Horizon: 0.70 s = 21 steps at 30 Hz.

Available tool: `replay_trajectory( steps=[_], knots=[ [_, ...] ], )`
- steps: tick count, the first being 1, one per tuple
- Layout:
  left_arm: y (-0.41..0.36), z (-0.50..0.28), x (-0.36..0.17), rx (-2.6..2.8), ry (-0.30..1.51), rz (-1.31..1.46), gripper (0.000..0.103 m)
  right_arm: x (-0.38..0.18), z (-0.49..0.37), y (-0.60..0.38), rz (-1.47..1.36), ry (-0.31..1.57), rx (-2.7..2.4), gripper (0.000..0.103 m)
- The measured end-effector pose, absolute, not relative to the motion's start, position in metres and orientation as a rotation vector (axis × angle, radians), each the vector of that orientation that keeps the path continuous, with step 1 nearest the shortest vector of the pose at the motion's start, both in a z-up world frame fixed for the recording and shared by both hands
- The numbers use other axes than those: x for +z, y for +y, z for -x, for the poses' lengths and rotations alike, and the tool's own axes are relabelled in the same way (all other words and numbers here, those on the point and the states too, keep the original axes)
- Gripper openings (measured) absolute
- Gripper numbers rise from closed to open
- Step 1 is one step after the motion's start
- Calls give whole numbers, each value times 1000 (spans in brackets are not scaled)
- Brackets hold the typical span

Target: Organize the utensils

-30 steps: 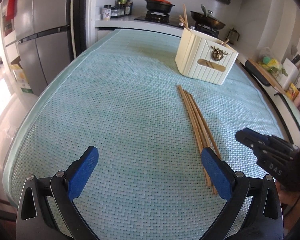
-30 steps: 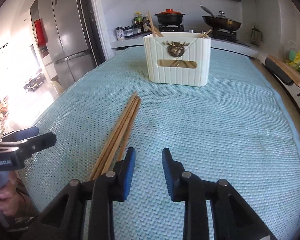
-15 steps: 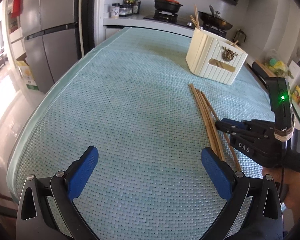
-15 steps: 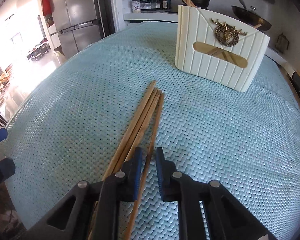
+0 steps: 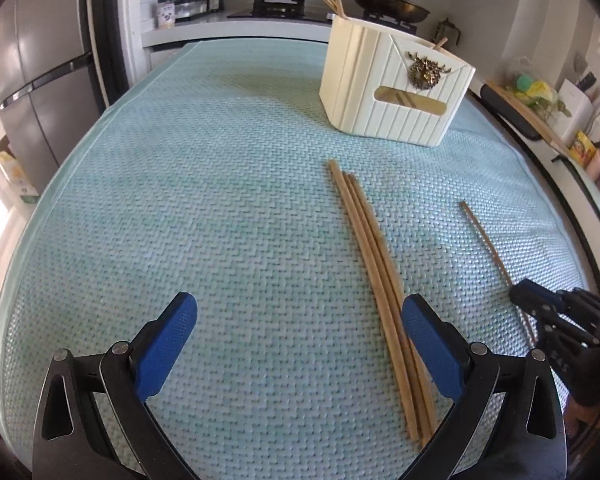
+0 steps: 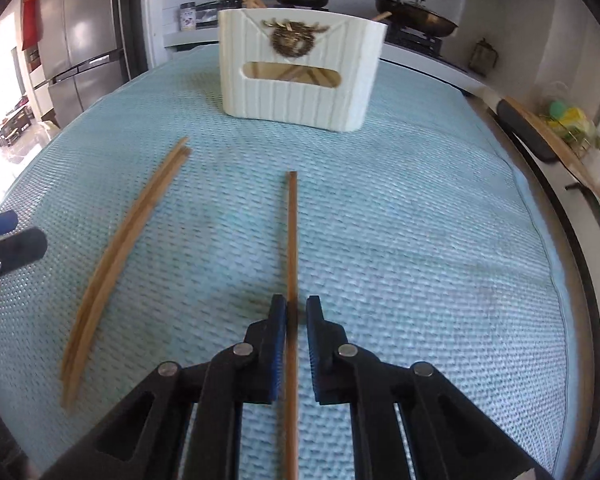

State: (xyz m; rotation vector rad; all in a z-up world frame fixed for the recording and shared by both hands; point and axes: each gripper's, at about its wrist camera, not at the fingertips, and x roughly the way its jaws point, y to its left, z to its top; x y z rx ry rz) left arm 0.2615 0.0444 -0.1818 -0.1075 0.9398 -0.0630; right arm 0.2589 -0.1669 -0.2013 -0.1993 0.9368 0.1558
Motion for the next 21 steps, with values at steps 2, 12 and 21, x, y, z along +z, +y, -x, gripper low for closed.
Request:
replay_trajectory(
  steps=[2,12,21],
  knots=[
    [36,-270,-187,-58,948,67,102,-198,-249,-184,173,926,131,15],
    [36,-285,-208,43,999,1,102,-174,-218,-228,82,856,67,28],
    [42,-306,-205,9,1019,-20,102,-174,-225,-231,37,864,102,28]
  ],
)
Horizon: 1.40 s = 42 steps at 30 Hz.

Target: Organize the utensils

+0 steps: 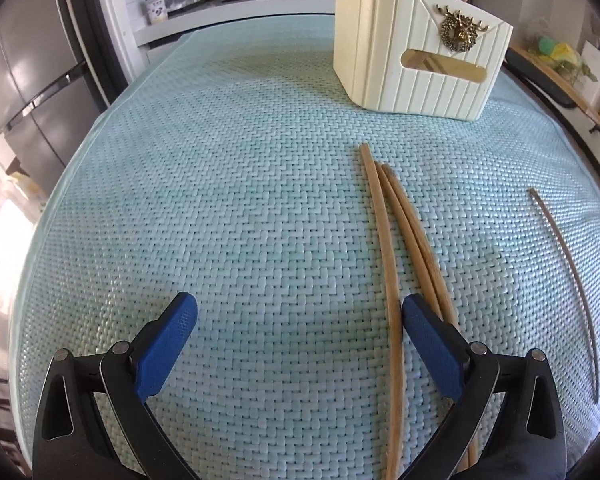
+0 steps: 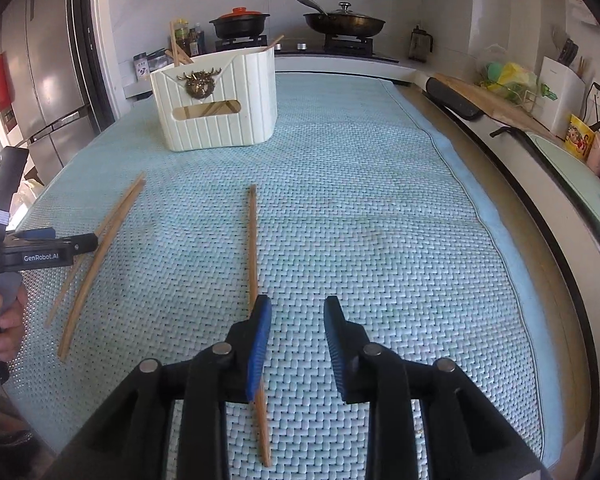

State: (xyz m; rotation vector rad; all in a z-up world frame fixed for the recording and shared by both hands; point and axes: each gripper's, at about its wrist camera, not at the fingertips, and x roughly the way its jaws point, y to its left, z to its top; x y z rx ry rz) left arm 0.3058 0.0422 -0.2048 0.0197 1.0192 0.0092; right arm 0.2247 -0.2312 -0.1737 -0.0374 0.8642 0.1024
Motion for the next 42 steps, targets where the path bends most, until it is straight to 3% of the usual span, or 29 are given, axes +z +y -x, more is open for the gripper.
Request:
replay_trajectory(
  steps=[5,14,17,26,29,32,33,36,42],
  knots=[
    [47,-320,-205,-41,1056,-53,102,-172,-235,-232,-15,917,186,39],
    [53,-362,-203,-121,1087,-76,101,-190,-292,-209,60,1070,302,39],
    [50,-377,-206,-161,1120,-75,91,-197,-310,-197,145,1105,308,39],
    [26,-417,-202,-228,1157,-136,76,-197,-360,-176,238,1161,341,38],
    [23,-424,-200,-233,1161,-137,66,-196,-370,-167,260,1162,338,34],
    [23,-429,-198,-238,1156,-133,50,-196,-378,-162,269,1166,332,19],
    [23,-430,-198,-236,1153,-129,40,-196,-381,-161,264,1170,332,10],
    [22,-428,-197,-237,1139,-100,10,-197,-386,-164,234,1160,336,6],
    [27,-410,-196,-233,1081,1,5,-191,-389,-175,147,1100,343,6]
  ],
)
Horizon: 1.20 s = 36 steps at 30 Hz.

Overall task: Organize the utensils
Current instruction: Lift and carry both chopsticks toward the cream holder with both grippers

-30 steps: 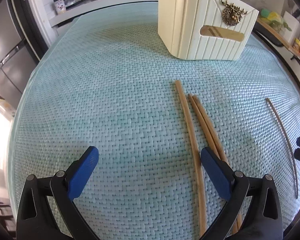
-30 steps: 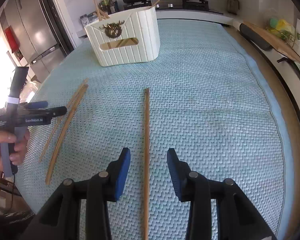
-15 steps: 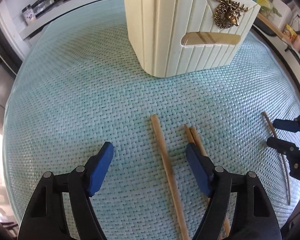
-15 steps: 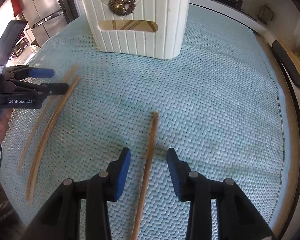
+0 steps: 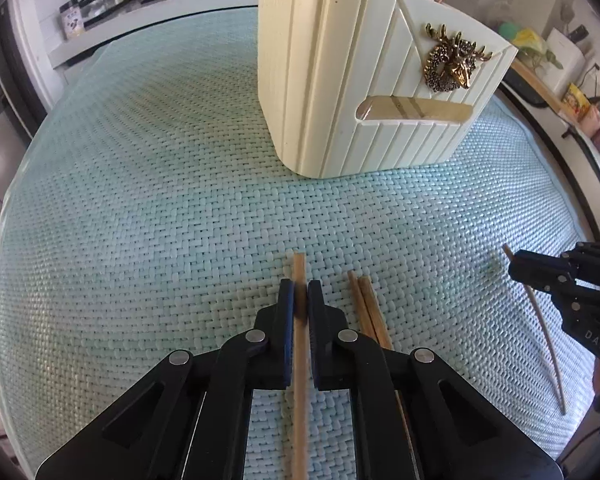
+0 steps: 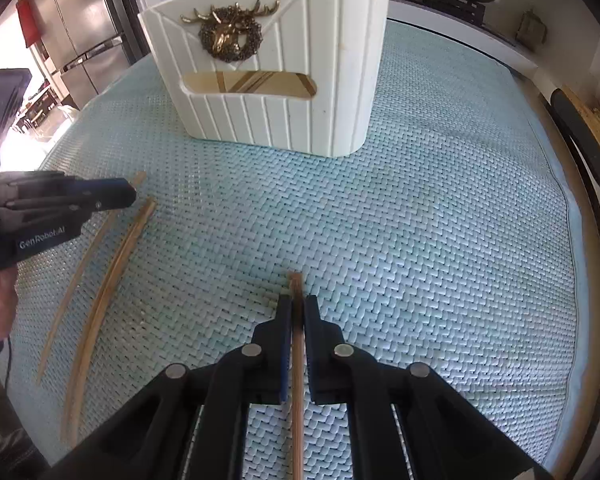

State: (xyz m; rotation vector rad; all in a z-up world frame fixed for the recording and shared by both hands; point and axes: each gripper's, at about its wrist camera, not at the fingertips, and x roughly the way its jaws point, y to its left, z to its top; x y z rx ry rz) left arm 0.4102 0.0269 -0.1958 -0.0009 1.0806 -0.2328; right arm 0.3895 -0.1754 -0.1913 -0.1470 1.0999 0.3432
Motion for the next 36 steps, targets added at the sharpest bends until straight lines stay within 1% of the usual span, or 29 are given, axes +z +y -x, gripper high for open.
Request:
replay_trajectory(
  steps=[6,14,18,24,28,36],
  knots=[
    [27,-371,-154,-222,956,85,5,-151,-368,-195,54,954,359,6],
    [54,-339,-68,-259,745,136,5,-79,-324,-208,25,749,378,6],
    [65,-320,-36,-288,660,151,5,-46,-294,-201,26,650,397,6],
    [63,-290,-9,-313,591,178,5,-22,-261,-201,23,529,406,6],
    [62,-279,0,-327,566,181,5,-10,-245,-194,35,453,397,6],
    [61,-262,13,-350,544,186,5,12,-226,-199,-11,378,403,6]
  ],
)
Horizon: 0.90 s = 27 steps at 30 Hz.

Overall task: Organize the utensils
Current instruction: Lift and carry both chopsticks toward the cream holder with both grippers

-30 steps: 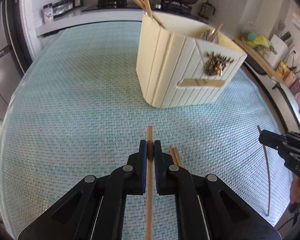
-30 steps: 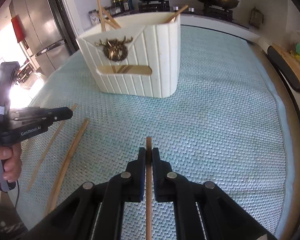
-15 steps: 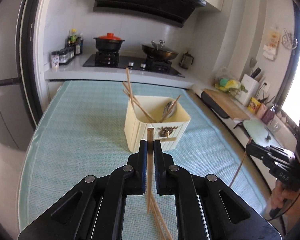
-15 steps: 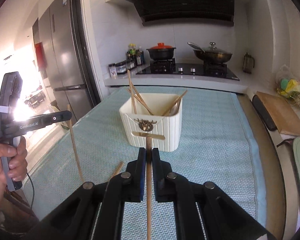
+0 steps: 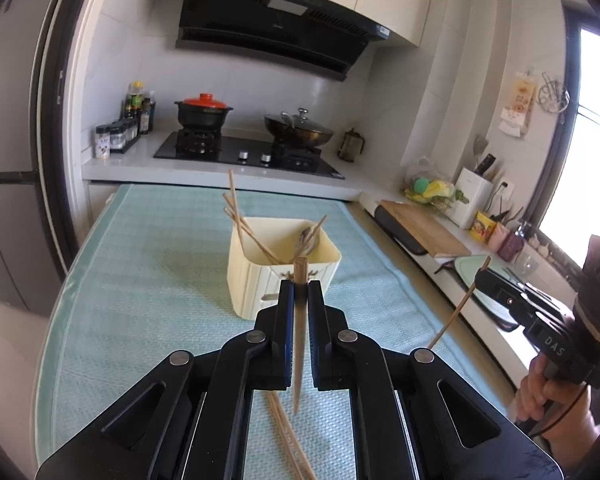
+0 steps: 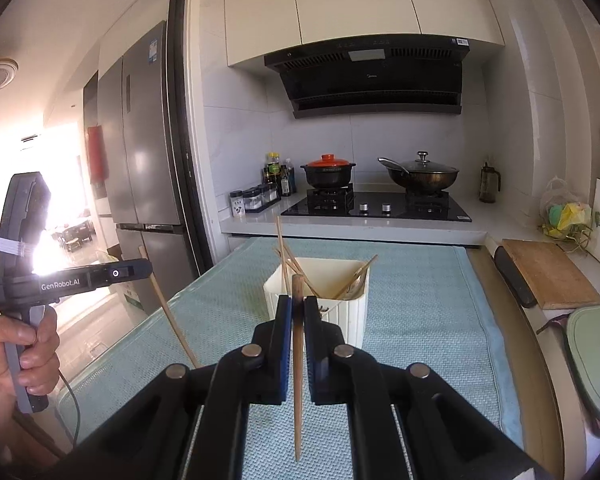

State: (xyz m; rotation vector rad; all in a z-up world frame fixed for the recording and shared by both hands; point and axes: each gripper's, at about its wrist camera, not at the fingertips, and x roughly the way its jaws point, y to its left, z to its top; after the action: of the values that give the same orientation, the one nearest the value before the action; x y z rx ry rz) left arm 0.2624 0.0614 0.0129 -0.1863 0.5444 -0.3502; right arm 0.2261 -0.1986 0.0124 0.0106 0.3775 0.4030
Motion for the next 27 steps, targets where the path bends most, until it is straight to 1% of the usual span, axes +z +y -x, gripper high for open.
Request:
replay_trajectory(
  steps=[27],
  knots=[
    [37,-272,18,-299,531,51,4,11,-240,-201,-34,426,407,6]
  ],
)
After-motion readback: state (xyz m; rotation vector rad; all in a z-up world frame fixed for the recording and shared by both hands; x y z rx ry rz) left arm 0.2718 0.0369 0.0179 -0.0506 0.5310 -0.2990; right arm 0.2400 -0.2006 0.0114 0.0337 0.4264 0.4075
